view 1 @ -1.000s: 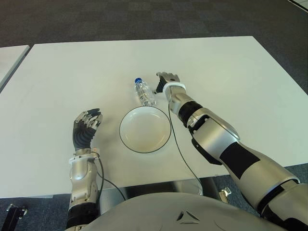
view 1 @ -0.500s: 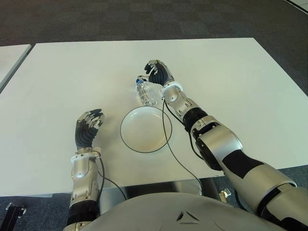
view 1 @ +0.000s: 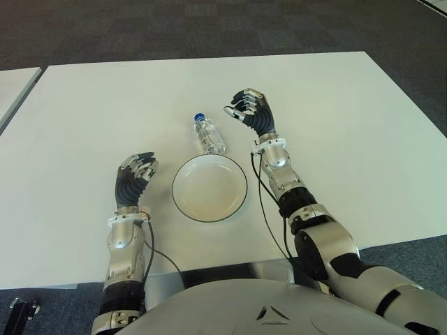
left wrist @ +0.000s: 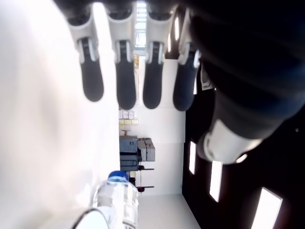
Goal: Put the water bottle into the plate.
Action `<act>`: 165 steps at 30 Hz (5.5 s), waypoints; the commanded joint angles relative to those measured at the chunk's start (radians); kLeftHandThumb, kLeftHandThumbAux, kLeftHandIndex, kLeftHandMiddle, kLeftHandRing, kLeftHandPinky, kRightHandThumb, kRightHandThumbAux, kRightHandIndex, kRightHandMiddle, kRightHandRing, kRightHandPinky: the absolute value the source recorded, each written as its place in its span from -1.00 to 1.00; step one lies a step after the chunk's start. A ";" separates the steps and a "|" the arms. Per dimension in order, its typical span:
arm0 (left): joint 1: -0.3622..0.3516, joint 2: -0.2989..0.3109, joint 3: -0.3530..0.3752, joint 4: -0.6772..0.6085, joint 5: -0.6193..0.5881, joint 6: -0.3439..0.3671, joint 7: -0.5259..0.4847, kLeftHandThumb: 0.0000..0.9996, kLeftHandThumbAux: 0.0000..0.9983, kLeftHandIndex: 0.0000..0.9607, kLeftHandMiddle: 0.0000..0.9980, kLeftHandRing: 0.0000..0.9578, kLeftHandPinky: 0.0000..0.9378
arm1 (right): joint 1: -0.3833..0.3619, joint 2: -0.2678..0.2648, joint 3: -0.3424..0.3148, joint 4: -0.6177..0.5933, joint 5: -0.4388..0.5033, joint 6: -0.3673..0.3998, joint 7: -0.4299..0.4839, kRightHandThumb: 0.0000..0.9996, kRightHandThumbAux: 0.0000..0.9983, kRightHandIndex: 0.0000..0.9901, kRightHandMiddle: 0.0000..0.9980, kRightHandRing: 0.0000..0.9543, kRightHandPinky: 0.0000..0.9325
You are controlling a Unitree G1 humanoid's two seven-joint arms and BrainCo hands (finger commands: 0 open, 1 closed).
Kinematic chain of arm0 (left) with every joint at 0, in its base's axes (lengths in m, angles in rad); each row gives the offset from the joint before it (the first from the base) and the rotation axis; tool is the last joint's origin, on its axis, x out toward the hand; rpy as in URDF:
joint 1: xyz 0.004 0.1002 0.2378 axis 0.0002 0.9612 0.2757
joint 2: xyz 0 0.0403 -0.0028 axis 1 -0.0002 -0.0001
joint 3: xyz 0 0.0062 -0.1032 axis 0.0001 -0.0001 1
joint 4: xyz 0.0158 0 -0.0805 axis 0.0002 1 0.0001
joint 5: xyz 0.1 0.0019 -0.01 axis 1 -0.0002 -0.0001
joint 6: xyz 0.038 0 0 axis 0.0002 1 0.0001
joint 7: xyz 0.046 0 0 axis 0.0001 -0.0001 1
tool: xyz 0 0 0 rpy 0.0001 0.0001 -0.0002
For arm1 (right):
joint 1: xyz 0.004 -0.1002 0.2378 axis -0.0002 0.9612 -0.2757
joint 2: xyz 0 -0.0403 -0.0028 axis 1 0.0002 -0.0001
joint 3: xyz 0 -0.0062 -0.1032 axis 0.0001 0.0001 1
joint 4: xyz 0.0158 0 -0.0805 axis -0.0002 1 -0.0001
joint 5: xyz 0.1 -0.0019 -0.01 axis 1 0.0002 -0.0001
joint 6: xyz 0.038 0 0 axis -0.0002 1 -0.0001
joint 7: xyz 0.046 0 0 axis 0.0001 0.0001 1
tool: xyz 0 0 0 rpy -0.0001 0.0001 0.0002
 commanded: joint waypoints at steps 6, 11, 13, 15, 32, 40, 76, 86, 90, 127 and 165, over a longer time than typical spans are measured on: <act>-0.039 0.022 -0.011 0.021 0.017 0.024 -0.013 0.39 0.45 -0.15 -0.36 -0.33 -0.23 | 0.188 0.030 -0.051 -0.146 0.131 -0.024 0.128 0.40 0.47 -0.14 0.07 0.12 0.14; -0.052 0.030 -0.013 0.025 0.015 0.025 -0.015 0.38 0.45 -0.15 -0.37 -0.33 -0.23 | 0.221 0.033 -0.074 -0.144 0.169 -0.048 0.186 0.40 0.46 -0.13 0.15 0.18 0.19; -0.052 0.032 -0.013 0.025 0.014 0.024 -0.016 0.38 0.45 -0.15 -0.37 -0.33 -0.23 | 0.228 0.036 -0.079 -0.145 0.175 -0.053 0.198 0.40 0.46 -0.13 0.17 0.20 0.21; -0.054 0.036 -0.014 0.021 0.012 0.025 -0.018 0.38 0.45 -0.15 -0.37 -0.33 -0.23 | 0.243 0.045 -0.092 -0.142 0.211 -0.065 0.236 0.40 0.46 -0.13 0.17 0.20 0.21; -0.062 0.055 -0.018 -0.050 0.012 0.078 -0.035 0.39 0.44 -0.15 -0.38 -0.33 -0.25 | 0.375 0.083 -0.164 -0.125 0.394 -0.142 0.425 0.40 0.45 -0.12 0.25 0.27 0.26; -0.096 0.087 -0.007 -0.030 0.041 0.053 -0.021 0.38 0.44 -0.15 -0.37 -0.34 -0.27 | 0.421 0.086 -0.181 -0.104 0.397 -0.172 0.426 0.40 0.45 -0.12 0.25 0.27 0.27; -0.650 0.478 -0.245 0.263 0.809 0.094 0.345 0.44 0.15 -0.62 -0.59 -0.56 -0.49 | 0.480 0.144 -0.176 -0.092 0.453 -0.086 0.391 0.41 0.45 -0.12 0.21 0.23 0.25; -0.827 0.534 -0.433 0.481 0.985 0.026 0.499 0.44 -0.09 -0.81 -0.72 -0.68 -0.50 | 0.495 0.156 -0.158 -0.114 0.434 -0.084 0.347 0.41 0.45 -0.12 0.22 0.24 0.27; -0.927 0.558 -0.536 0.614 1.073 -0.034 0.587 0.43 -0.18 -0.85 -0.77 -0.72 -0.57 | 0.503 0.158 -0.148 -0.130 0.436 -0.072 0.330 0.41 0.46 -0.12 0.22 0.25 0.27; -1.236 0.394 -1.345 1.071 1.624 0.069 0.990 -0.04 -0.23 -1.00 -1.00 -1.00 -1.00 | 0.550 0.137 -0.135 -0.200 0.467 -0.059 0.312 0.41 0.45 -0.12 0.20 0.24 0.28; -1.259 0.231 -1.579 1.174 1.637 0.041 0.679 -0.05 -0.17 -1.00 -1.00 -1.00 -1.00 | 0.661 0.111 -0.146 -0.318 0.450 -0.114 0.268 0.41 0.46 -0.12 0.28 0.30 0.31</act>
